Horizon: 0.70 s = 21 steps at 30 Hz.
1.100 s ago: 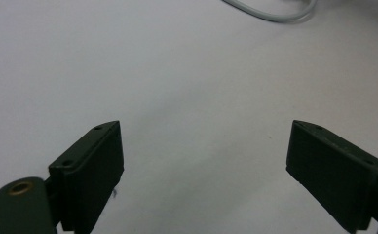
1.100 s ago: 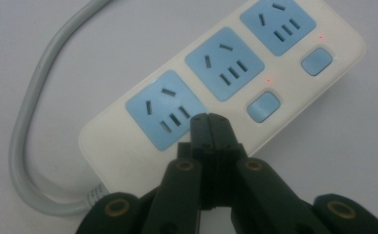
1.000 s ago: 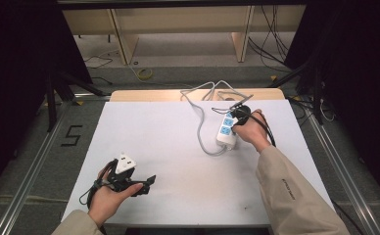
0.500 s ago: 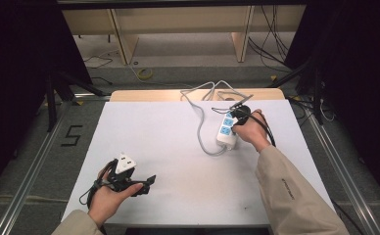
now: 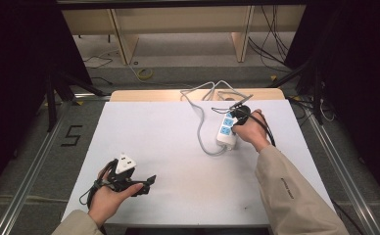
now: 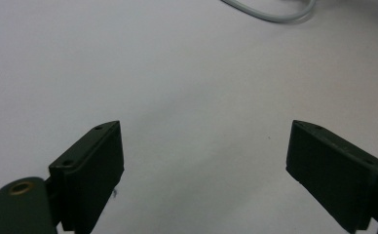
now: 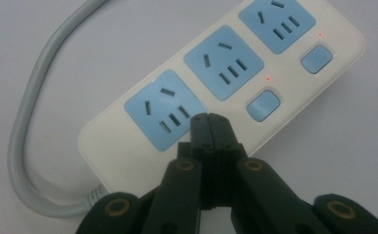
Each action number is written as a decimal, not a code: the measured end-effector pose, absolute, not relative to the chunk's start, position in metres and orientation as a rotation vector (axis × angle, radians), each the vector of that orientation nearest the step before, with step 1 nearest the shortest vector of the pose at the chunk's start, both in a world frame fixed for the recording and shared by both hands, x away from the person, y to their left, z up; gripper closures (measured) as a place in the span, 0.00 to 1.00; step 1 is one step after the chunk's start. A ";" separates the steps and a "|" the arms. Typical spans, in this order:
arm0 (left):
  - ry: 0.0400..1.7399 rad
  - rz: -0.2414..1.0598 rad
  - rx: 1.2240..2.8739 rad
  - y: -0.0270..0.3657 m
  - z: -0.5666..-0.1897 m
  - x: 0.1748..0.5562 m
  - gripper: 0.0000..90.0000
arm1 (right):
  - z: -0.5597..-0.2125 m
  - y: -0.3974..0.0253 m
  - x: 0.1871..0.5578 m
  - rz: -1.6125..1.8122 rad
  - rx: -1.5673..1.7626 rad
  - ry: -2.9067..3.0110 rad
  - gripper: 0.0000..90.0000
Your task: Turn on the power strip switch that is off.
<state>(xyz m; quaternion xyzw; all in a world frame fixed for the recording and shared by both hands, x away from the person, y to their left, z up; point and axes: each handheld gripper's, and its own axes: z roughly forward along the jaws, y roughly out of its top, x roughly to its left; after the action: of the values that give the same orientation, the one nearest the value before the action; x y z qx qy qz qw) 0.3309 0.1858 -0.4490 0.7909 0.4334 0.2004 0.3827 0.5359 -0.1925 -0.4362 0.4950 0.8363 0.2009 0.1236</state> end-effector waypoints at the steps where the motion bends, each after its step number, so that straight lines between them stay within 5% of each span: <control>1: 1.105 0.511 2.017 0.186 -0.449 0.331 0.15 | -0.436 -0.192 0.536 0.585 1.445 2.438 1.00; 21: 1.105 0.510 2.014 0.185 -0.449 0.331 0.15 | -0.437 -0.192 0.536 0.583 1.448 2.437 1.00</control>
<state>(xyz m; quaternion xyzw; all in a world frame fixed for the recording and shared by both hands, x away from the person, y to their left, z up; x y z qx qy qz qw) 0.3314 0.1851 -0.4492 0.7901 0.4337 0.2003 0.3841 0.5361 -0.1924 -0.4370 0.4965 0.8357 0.2000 0.1232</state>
